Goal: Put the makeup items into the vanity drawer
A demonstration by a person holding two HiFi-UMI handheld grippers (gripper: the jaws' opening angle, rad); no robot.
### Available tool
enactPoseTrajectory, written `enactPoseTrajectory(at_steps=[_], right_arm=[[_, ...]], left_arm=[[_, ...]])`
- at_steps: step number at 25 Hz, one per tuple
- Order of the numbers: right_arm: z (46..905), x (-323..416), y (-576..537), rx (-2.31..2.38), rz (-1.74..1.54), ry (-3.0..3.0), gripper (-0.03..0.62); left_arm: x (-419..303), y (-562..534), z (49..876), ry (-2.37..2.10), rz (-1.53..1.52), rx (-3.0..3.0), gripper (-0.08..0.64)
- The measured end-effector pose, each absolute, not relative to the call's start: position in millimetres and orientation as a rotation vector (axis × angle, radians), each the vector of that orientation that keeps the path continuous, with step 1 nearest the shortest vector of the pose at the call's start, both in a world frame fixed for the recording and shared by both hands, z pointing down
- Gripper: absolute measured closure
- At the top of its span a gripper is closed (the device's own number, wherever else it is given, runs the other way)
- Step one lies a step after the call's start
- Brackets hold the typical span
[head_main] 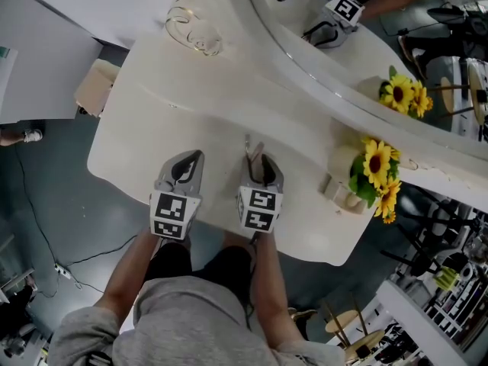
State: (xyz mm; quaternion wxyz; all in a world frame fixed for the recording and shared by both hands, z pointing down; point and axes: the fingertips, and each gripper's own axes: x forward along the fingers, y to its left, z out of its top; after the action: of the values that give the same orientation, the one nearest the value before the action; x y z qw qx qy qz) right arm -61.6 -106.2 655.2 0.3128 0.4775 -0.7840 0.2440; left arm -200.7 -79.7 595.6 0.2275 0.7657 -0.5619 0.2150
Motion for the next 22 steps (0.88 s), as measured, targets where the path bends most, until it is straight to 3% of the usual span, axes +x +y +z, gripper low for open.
enactPoseTrajectory(at_steps=[2, 9, 22], right_arm=[[657.0, -61.9, -104.7, 1.244, 0.649, -2.054, 0.421], [659.4, -55.8, -102.1, 1.261, 0.638, -2.014, 0.538], [630.7, -46.0, -97.8, 1.326, 0.647, -2.06, 0.541]], left_arm=[[-201.6, -80.3, 595.7, -1.548, 0.591, 2.109, 0.549], [-202.1, -78.3, 595.6, -1.549, 0.588, 2.108, 0.549], [-187.5, -81.4, 572.7, -1.529, 0.581, 2.178, 0.549]])
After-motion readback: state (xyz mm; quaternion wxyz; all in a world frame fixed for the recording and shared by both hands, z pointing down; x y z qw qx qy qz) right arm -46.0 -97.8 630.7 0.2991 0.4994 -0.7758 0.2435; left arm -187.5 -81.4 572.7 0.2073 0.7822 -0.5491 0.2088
